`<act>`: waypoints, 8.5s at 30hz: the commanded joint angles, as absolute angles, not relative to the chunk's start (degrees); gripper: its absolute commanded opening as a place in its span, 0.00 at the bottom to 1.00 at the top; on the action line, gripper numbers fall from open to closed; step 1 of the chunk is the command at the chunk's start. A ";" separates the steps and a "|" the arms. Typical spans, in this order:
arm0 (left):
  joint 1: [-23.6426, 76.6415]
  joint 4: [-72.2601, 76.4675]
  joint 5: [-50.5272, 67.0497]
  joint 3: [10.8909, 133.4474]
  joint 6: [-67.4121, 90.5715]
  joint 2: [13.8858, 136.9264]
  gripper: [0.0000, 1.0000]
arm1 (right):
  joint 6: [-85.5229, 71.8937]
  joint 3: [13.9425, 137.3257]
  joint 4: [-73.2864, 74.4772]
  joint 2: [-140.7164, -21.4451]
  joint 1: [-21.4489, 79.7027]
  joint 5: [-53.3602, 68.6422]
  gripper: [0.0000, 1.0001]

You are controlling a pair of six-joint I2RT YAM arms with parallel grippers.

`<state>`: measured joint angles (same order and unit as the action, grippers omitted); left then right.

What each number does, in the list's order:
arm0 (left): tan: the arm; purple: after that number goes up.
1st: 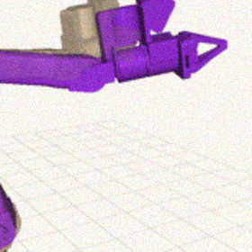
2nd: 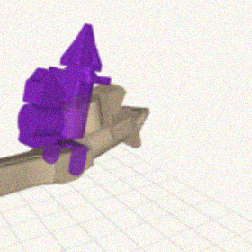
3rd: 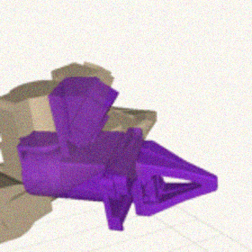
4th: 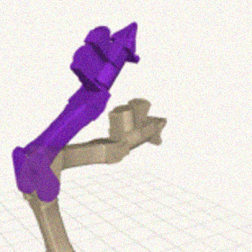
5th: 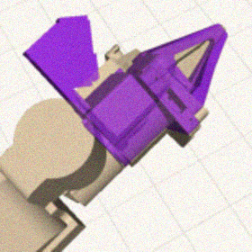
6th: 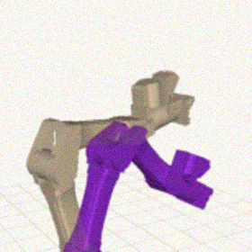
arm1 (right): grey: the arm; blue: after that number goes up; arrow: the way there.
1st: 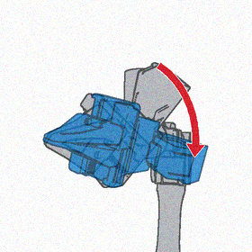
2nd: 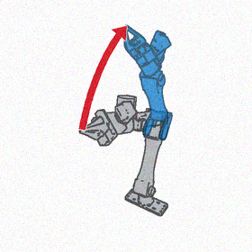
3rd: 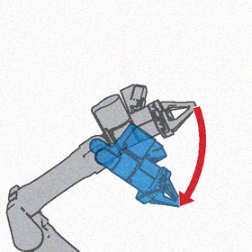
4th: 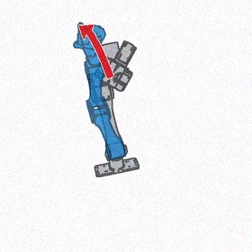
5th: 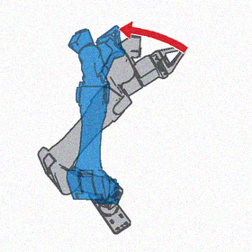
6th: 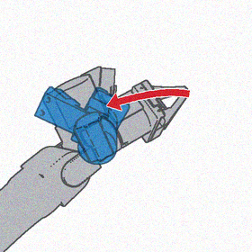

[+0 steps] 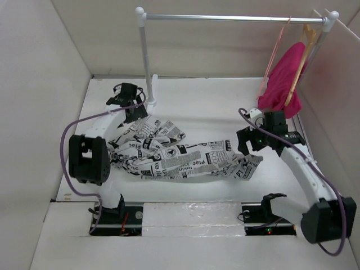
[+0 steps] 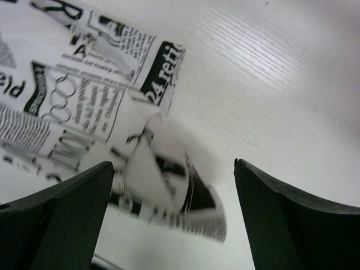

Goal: Place the trousers on the hanger
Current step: Fold the trousers

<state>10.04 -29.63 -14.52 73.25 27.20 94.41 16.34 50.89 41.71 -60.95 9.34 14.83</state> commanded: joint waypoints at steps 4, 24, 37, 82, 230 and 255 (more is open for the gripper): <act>9.32 -28.03 -6.42 82.70 22.06 105.98 0.96 | 16.17 45.44 24.61 -69.16 11.94 20.83 0.87; 9.32 -24.26 -8.72 78.06 23.38 104.07 0.80 | 14.51 50.97 16.12 -80.47 13.62 17.77 0.86; 8.35 -23.55 -0.27 72.16 22.23 104.24 0.00 | 4.14 40.45 4.14 -82.63 18.02 16.08 0.37; 6.33 -18.21 -1.34 58.63 25.32 93.98 0.00 | 9.31 47.11 26.72 -45.87 6.86 5.97 0.00; -11.34 -20.83 -9.84 87.36 29.01 93.24 0.00 | 6.42 52.48 21.89 -59.07 -8.17 5.10 0.00; -16.52 -20.60 -5.54 42.63 38.75 63.80 0.86 | 8.17 47.55 24.17 -53.88 4.38 10.46 0.00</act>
<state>-16.71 -25.93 -7.97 44.53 35.44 59.96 7.70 48.01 24.25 -55.53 1.32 8.08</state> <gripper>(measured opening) 0.853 0.011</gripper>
